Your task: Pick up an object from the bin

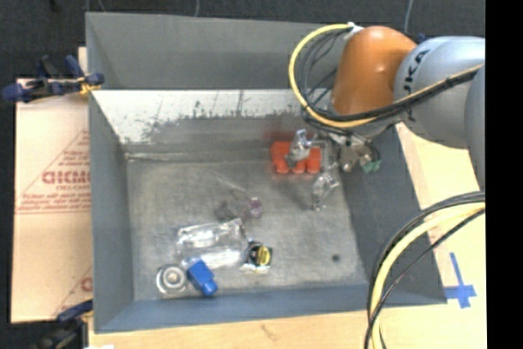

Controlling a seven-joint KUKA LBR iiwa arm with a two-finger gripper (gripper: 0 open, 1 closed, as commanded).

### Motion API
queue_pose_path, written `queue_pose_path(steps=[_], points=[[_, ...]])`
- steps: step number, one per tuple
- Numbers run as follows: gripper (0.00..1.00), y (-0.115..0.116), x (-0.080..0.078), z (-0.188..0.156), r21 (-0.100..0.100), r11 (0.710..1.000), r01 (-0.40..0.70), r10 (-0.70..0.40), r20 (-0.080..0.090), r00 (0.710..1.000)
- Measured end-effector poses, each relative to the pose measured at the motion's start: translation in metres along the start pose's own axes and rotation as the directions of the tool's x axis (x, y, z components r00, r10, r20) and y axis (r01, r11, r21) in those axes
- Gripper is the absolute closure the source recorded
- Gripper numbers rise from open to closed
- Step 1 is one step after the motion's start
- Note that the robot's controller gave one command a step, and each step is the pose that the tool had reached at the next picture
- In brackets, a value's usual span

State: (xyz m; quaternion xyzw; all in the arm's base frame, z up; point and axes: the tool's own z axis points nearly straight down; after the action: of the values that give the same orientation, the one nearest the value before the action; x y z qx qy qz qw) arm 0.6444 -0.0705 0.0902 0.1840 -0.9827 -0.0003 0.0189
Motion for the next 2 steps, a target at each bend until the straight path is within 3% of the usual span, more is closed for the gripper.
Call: queue_pose_path(steps=[1, 2], points=[[0.00, 0.069, 0.032, -0.030, 0.008, 1.000, 0.016, -0.016, 0.040, 0.999], [0.00, 0.125, 0.021, 0.013, 0.012, 0.994, 0.106, -0.107, 0.040, 0.993]])
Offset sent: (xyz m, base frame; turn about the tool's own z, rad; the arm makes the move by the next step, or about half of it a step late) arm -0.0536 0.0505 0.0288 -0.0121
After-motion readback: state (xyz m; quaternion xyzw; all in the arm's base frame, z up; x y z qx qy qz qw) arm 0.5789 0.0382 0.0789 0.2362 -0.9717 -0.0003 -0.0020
